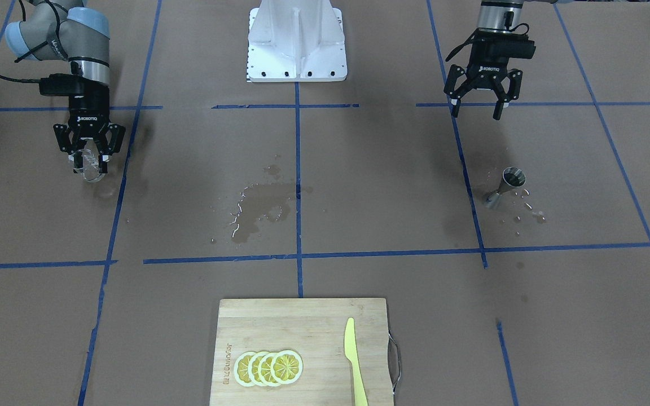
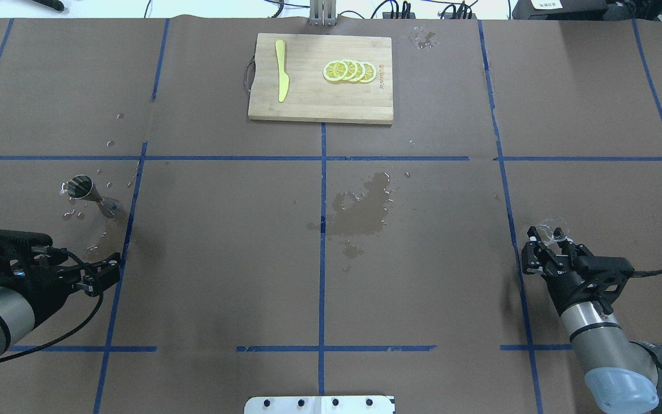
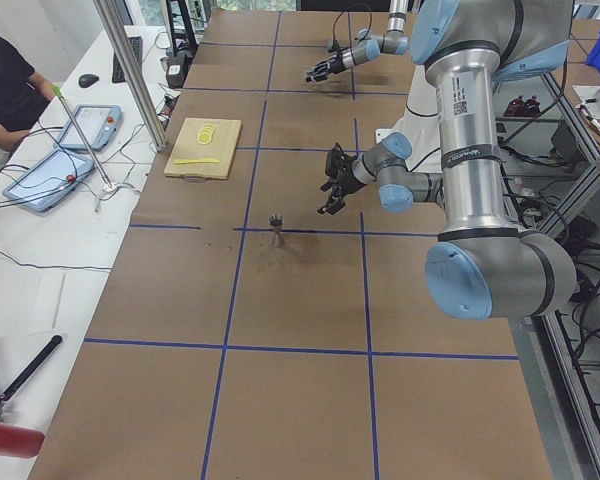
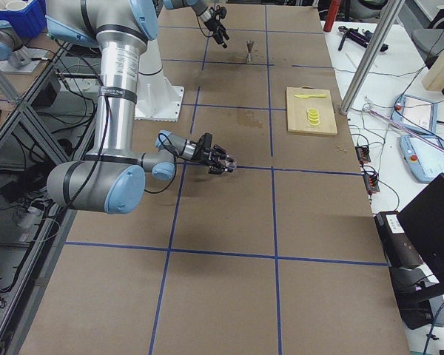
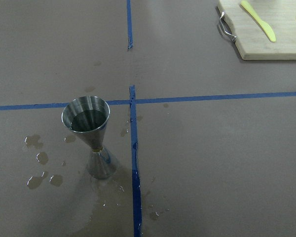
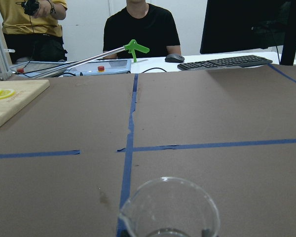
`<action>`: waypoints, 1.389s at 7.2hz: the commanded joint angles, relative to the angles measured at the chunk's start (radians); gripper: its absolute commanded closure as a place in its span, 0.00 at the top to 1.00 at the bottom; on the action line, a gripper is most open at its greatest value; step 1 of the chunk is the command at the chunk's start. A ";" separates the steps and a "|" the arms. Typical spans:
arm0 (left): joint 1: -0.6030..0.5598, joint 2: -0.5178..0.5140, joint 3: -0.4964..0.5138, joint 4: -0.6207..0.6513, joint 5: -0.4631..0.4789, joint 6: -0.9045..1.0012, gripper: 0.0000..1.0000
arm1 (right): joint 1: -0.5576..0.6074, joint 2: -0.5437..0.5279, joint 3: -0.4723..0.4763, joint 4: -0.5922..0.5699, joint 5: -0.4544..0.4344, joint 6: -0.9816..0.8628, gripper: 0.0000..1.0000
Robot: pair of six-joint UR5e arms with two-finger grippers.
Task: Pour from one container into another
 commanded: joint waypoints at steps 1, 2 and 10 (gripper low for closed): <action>-0.002 0.001 -0.003 0.000 -0.002 0.002 1.00 | -0.006 0.041 -0.048 0.003 -0.014 0.007 0.06; -0.002 0.001 -0.003 0.000 -0.004 0.002 1.00 | -0.004 0.039 -0.047 0.003 -0.017 -0.007 0.29; -0.043 -0.001 -0.058 0.002 -0.107 0.028 1.00 | -0.001 0.021 -0.020 0.003 -0.006 -0.061 1.00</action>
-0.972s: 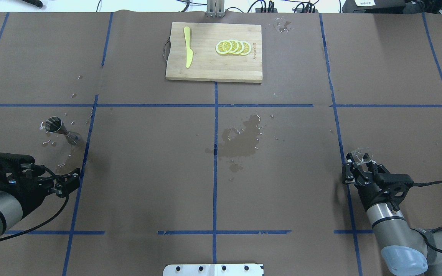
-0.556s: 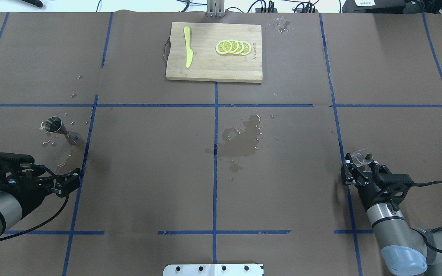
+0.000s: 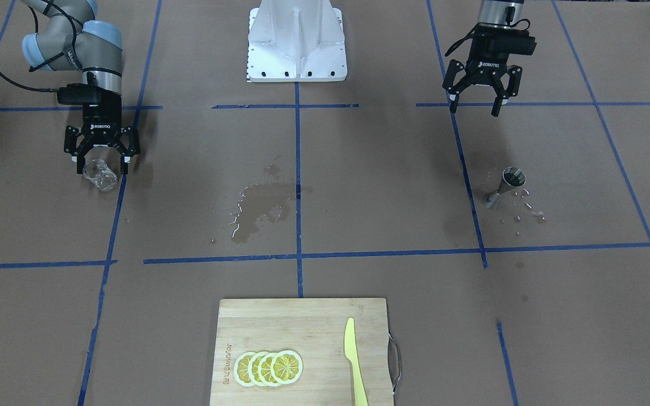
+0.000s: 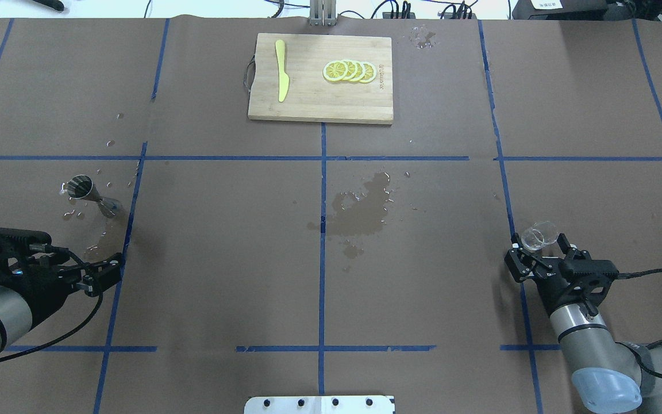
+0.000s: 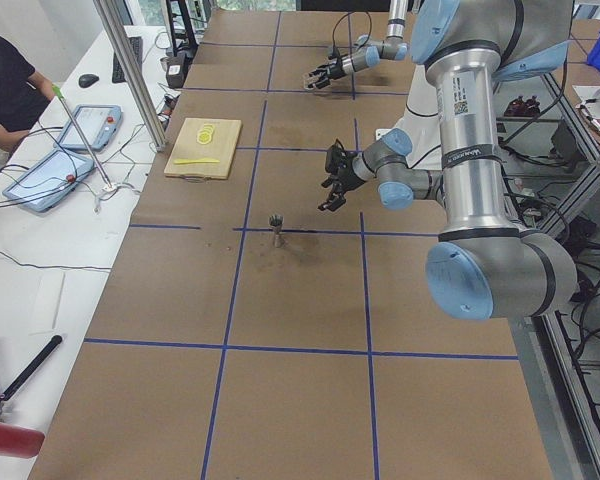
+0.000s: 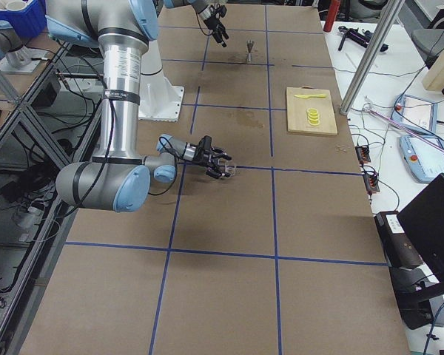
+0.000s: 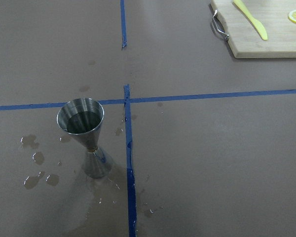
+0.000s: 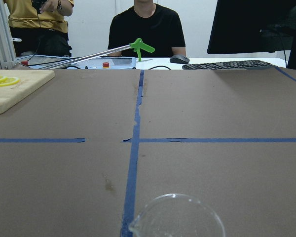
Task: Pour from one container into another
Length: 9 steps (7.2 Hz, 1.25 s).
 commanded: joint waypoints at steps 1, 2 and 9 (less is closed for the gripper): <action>-0.066 0.001 -0.060 0.004 -0.127 0.078 1.00 | -0.007 -0.036 0.046 0.001 0.016 -0.012 1.00; -0.089 0.000 -0.062 0.007 -0.167 0.082 1.00 | -0.022 -0.100 0.106 0.002 0.045 -0.016 1.00; -0.624 -0.160 -0.171 0.366 -0.658 0.665 1.00 | -0.171 -0.282 0.299 -0.013 0.122 -0.016 1.00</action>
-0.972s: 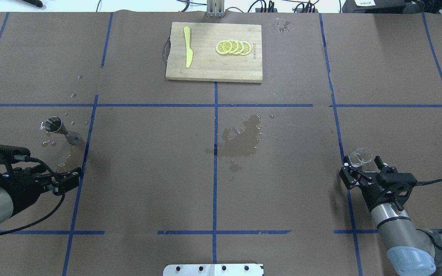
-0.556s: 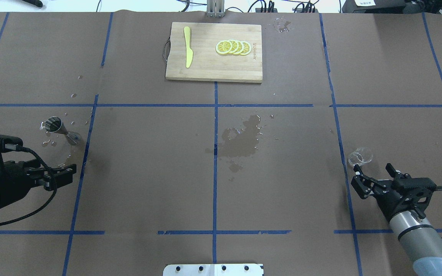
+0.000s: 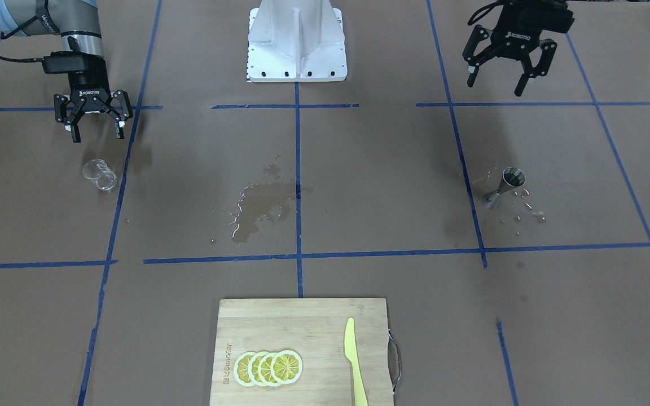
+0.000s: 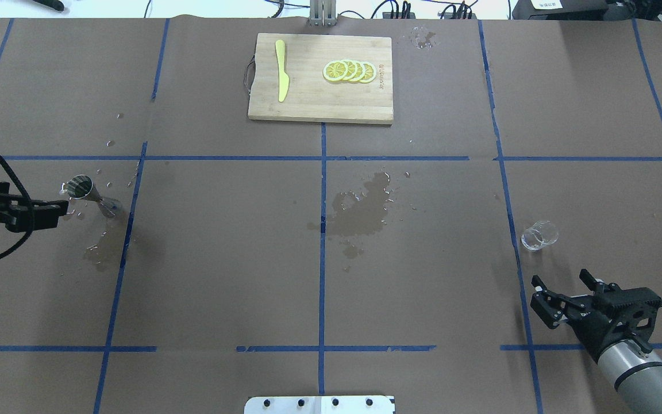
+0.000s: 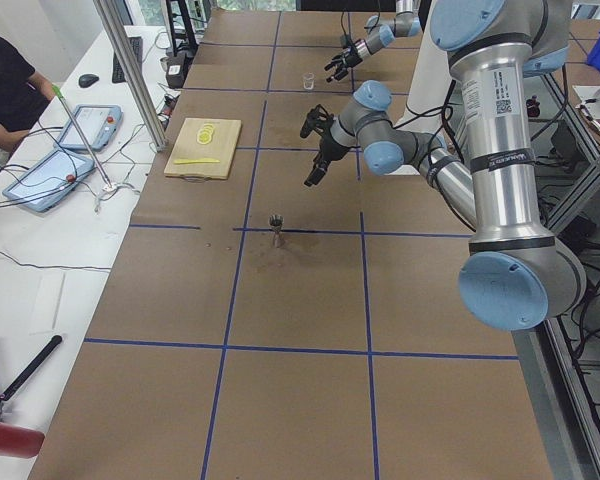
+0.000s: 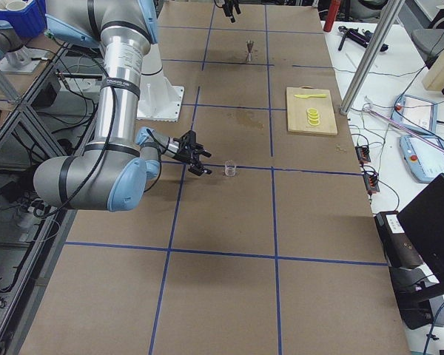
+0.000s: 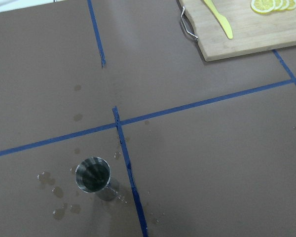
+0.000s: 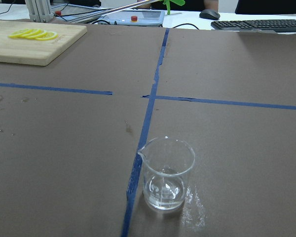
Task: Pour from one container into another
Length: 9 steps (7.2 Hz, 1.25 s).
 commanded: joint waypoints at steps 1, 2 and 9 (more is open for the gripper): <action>-0.188 -0.051 0.042 0.042 -0.112 0.255 1.00 | 0.000 -0.048 0.083 -0.018 0.043 -0.009 1.00; -0.301 -0.109 0.126 0.042 -0.178 0.378 1.00 | 0.001 -0.059 0.127 -0.022 0.049 -0.053 1.00; -0.419 -0.208 0.295 0.029 -0.235 0.572 1.00 | 0.848 0.039 0.273 -0.181 1.058 -0.632 1.00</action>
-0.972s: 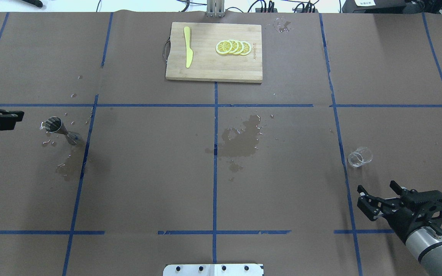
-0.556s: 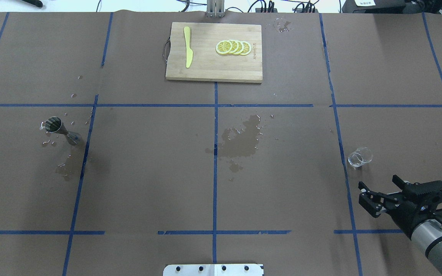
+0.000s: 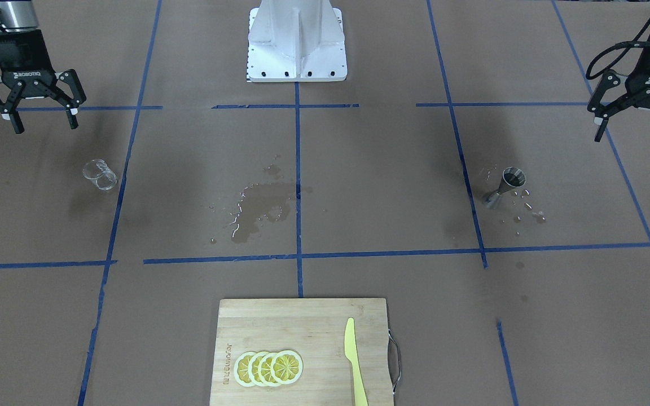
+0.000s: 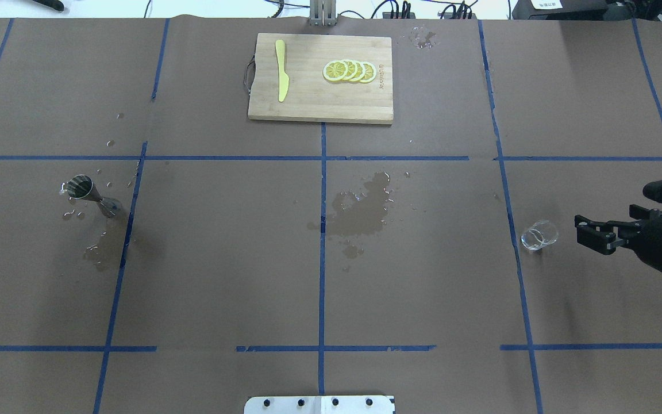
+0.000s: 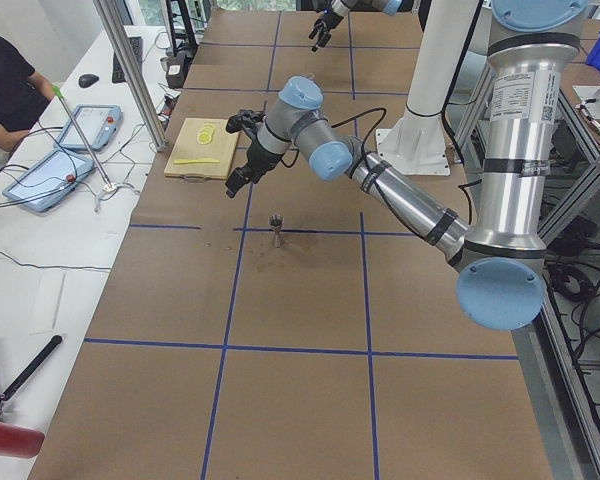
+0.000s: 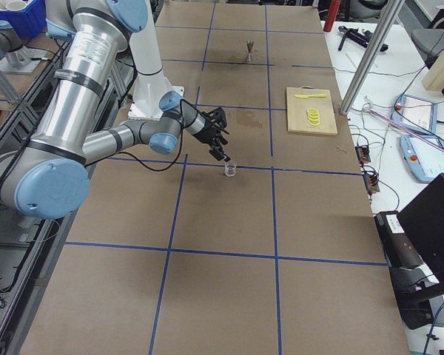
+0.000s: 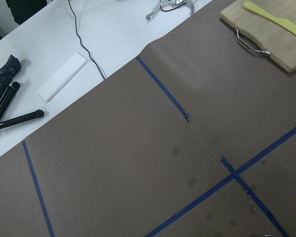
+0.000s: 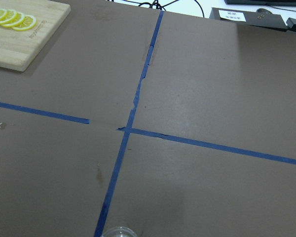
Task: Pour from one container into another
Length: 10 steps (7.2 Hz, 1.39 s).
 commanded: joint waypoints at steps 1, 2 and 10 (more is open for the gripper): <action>-0.068 -0.037 0.078 -0.003 -0.120 0.059 1.00 | 0.338 0.084 -0.008 -0.128 0.414 -0.244 1.00; -0.138 -0.080 0.165 -0.003 -0.178 0.110 1.00 | 0.453 0.157 -0.017 -0.255 0.537 -0.356 1.00; -0.375 -0.121 0.643 0.006 -0.446 0.280 1.00 | 0.846 0.345 -0.306 -0.823 0.839 -0.938 1.00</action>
